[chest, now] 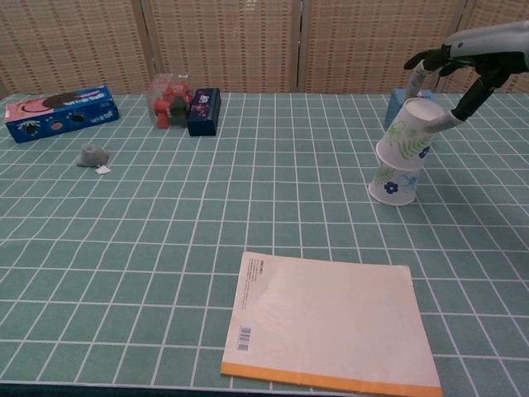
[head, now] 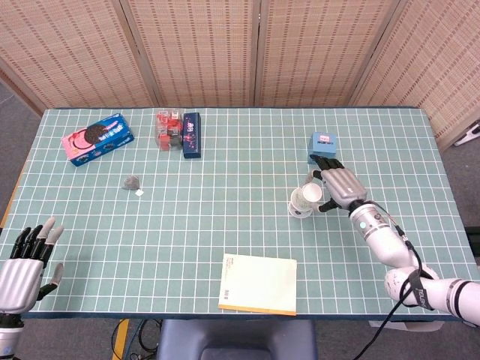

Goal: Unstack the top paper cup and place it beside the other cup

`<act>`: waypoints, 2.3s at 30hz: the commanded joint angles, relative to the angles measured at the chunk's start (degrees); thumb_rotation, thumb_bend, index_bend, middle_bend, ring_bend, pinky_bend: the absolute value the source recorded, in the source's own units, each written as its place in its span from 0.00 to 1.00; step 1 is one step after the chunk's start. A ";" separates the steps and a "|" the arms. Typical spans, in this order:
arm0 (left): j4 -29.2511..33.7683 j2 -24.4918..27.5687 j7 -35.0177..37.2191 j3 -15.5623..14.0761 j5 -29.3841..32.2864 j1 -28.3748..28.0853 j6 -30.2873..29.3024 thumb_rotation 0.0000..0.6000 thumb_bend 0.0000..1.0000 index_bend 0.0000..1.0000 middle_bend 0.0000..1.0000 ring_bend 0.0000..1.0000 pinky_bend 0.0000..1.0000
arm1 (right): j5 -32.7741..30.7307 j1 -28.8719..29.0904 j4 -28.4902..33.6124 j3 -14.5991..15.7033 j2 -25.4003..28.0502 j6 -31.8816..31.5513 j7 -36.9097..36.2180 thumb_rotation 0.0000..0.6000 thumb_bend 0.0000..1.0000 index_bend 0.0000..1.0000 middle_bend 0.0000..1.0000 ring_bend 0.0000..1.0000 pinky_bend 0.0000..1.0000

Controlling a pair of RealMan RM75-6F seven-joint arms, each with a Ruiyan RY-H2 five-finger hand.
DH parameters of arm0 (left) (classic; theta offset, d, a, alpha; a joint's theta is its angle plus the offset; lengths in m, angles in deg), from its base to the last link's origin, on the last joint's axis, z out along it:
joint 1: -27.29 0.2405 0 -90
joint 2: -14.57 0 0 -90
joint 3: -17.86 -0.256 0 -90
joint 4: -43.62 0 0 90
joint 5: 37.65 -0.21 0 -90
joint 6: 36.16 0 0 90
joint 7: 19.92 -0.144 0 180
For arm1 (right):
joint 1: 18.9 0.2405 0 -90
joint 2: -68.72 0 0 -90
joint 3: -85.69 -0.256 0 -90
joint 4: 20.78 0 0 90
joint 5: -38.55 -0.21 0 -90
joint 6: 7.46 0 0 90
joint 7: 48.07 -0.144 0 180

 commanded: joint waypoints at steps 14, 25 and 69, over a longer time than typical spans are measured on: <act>-0.36 -0.70 -1.35 1.23 2.93 -0.48 1.39 1.00 0.49 0.00 0.00 0.00 0.00 | 1.53 -5.28 7.42 -0.10 12.45 -1.86 -3.08 1.00 0.28 0.41 0.00 0.00 0.00; -0.72 -1.59 -2.93 1.65 4.54 -1.15 2.92 1.00 0.50 0.00 0.00 0.00 0.00 | 7.71 -9.16 -2.35 1.58 10.45 3.32 -12.08 1.00 0.28 0.41 0.00 0.00 0.00; -0.53 -0.62 -0.72 1.28 4.12 -1.17 2.52 1.00 0.50 0.00 0.00 0.00 0.00 | 15.04 -4.99 -25.37 0.61 -7.10 16.46 -22.83 1.00 0.26 0.31 0.00 0.00 0.00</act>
